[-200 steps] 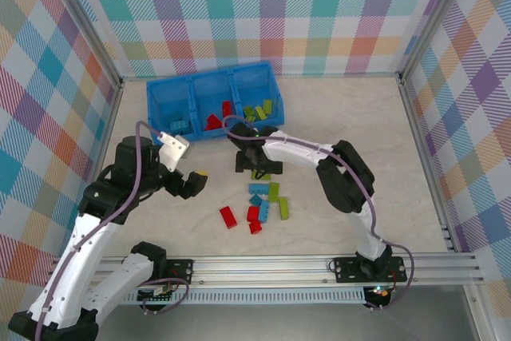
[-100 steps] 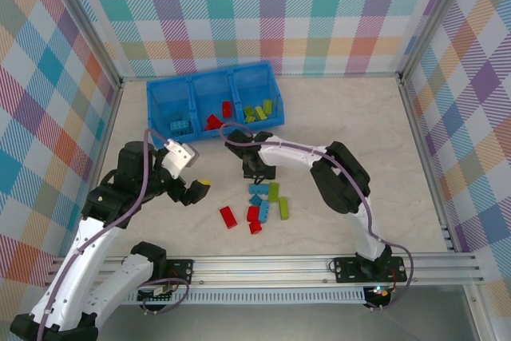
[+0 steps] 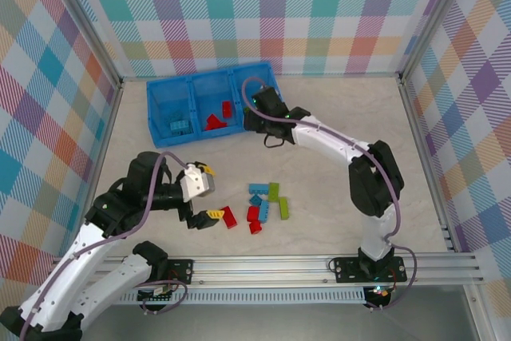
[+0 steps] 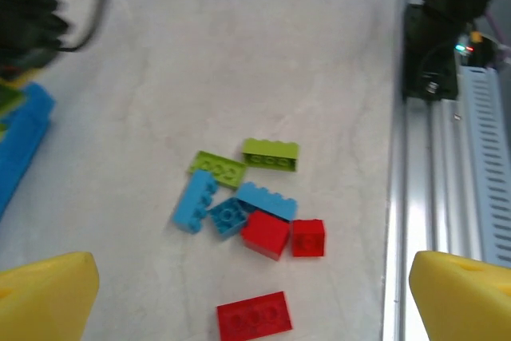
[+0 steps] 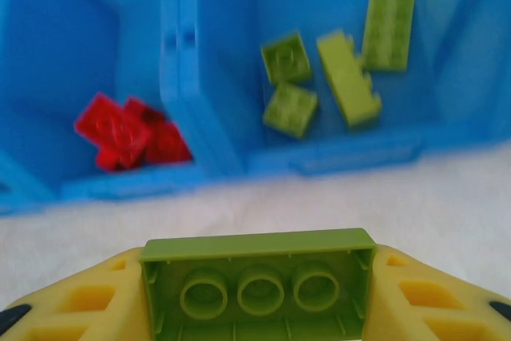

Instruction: Sort the legos into containers by color

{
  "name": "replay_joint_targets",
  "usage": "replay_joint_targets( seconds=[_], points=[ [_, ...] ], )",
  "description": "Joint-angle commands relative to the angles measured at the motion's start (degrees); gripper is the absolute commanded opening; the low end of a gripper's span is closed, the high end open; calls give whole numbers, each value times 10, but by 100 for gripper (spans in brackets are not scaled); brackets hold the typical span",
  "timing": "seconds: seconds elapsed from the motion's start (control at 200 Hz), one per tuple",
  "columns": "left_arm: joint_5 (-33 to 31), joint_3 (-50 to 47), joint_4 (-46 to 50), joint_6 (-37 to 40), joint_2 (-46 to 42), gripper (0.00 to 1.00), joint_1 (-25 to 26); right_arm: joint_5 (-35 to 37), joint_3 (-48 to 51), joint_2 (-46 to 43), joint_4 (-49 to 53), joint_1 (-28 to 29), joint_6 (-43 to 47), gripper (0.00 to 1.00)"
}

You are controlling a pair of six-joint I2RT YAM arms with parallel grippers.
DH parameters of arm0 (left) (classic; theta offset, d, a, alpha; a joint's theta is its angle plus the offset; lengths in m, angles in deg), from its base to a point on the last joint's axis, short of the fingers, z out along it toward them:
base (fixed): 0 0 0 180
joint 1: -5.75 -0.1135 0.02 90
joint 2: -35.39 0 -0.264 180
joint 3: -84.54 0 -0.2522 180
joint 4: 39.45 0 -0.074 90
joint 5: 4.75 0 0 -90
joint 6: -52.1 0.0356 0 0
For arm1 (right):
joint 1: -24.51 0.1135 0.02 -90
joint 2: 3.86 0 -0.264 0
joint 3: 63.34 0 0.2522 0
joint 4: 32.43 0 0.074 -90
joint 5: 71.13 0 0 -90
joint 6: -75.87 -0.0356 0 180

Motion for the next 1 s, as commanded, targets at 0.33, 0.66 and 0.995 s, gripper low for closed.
replay_joint_targets(
  seconds=[0.33,0.66,0.995],
  points=[
    [-57,-46,-57,-30,45,100,87,-23,-224,173,28,-44,39,72],
    [-111,-50,-79,-73,41,100,91,-40,-245,115,84,-44,51,82],
    [-252,-50,-168,-262,54,100,90,-211,133,-220,19,-38,173,86]
  ],
)
